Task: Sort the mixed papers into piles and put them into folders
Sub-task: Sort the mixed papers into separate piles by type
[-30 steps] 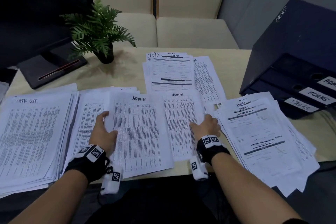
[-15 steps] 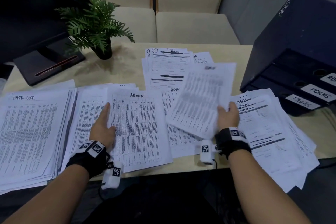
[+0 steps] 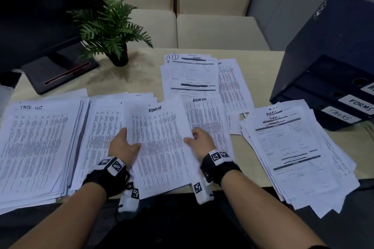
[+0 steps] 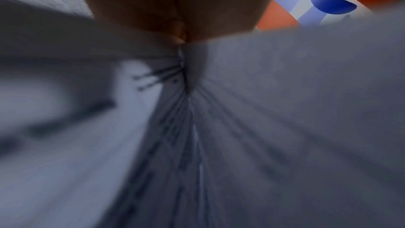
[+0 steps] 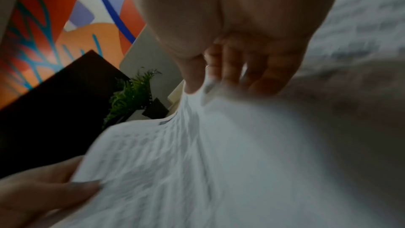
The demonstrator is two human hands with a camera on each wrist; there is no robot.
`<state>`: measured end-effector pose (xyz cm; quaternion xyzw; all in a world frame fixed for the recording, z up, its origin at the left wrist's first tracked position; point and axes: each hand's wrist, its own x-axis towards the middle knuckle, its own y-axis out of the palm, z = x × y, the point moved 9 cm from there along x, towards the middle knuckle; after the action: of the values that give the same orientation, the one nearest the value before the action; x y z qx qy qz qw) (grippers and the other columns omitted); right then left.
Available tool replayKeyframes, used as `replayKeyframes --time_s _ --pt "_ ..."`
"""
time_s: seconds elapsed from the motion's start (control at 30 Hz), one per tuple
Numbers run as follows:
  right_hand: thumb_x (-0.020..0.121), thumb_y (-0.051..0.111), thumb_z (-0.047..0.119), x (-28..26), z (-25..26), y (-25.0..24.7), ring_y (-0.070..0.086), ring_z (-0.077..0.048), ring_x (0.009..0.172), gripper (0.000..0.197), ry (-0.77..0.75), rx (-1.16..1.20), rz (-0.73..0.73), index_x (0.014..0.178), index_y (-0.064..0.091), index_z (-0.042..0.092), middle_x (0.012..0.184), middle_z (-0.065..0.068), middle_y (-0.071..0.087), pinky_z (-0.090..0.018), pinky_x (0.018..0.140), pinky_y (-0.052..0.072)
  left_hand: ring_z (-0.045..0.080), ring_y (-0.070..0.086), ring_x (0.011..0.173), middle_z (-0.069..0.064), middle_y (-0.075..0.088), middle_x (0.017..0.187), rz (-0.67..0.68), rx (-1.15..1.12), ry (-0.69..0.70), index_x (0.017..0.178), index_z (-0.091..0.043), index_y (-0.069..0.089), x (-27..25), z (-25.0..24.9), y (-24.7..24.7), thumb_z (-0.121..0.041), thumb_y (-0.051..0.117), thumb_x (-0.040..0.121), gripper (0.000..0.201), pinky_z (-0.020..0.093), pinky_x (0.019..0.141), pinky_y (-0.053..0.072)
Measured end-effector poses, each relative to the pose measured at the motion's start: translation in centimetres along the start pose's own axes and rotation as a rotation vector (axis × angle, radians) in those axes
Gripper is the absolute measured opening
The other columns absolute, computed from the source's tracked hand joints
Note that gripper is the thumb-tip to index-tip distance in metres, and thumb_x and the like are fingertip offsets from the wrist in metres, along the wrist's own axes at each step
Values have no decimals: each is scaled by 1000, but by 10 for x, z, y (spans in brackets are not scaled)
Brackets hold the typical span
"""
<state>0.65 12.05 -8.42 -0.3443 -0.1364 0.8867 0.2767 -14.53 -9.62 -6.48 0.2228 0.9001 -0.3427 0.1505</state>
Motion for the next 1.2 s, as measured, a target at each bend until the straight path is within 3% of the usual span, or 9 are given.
replayKeyframes --time_s 0.17,0.27,0.5,0.63,0.7,0.8,1.0,1.07,1.2 --pt "82 71 41 15 -33 -83 43 -32 124 68 207 -363 -378 135 43 10 137 -12 43 -45 98 41 27 64 98 5 64 113 -33 -82 -26 123 -16 49 1 11 -2 -2 66 83 46 46 88 54" --pt "80 74 44 16 -55 -93 37 -34 130 79 337 -504 -356 139 35 8 142 -14 38 -50 101 38 26 63 96 5 64 112 -54 -93 -11 122 -14 50 -1 7 -3 2 64 83 44 37 84 52" --pt "95 52 13 28 -51 -109 56 -23 77 9 88 -103 -354 102 56 10 95 -10 61 -24 59 45 21 58 113 -4 37 148 -41 -90 -9 150 -35 14 0 8 -3 2 66 84 91 29 92 47" --pt "93 59 14 17 -29 -174 59 -21 76 3 -119 390 -614 91 60 12 80 -1 62 -22 56 45 1 52 79 -21 22 136 -47 -26 4 151 -40 10 -4 0 -3 2 61 88 91 0 51 41" --pt "90 62 16 28 -18 -178 66 -24 86 9 -148 496 -508 90 65 25 89 2 70 -33 75 55 10 57 105 -14 33 146 -39 -3 16 146 -27 35 -3 1 -2 4 60 88 70 3 77 41" --pt "88 63 17 42 -1 -155 69 -28 96 16 -174 493 -242 99 68 29 103 -3 73 -48 84 56 6 57 81 3 56 133 -90 -20 -6 127 -17 58 -7 -1 -6 -2 57 91 40 3 65 41" --pt "92 63 21 28 12 -49 66 -24 95 21 -159 43 127 111 64 12 104 -6 70 -36 84 53 25 53 117 14 57 131 -99 -136 8 129 -6 57 -17 -11 -4 -38 49 97 46 28 92 33" --pt "91 65 21 23 8 -19 65 -28 93 22 -139 -28 182 109 64 8 103 -9 69 -37 84 52 25 57 113 13 58 129 -58 -171 8 128 -2 56 -16 -13 -1 -34 52 96 45 22 89 36" --pt "88 69 27 14 8 4 65 -24 90 28 -88 1 130 109 59 10 103 -7 68 -36 80 53 11 57 61 5 64 116 -8 -76 42 124 -11 55 -10 -6 -5 -9 58 90 34 14 42 44"
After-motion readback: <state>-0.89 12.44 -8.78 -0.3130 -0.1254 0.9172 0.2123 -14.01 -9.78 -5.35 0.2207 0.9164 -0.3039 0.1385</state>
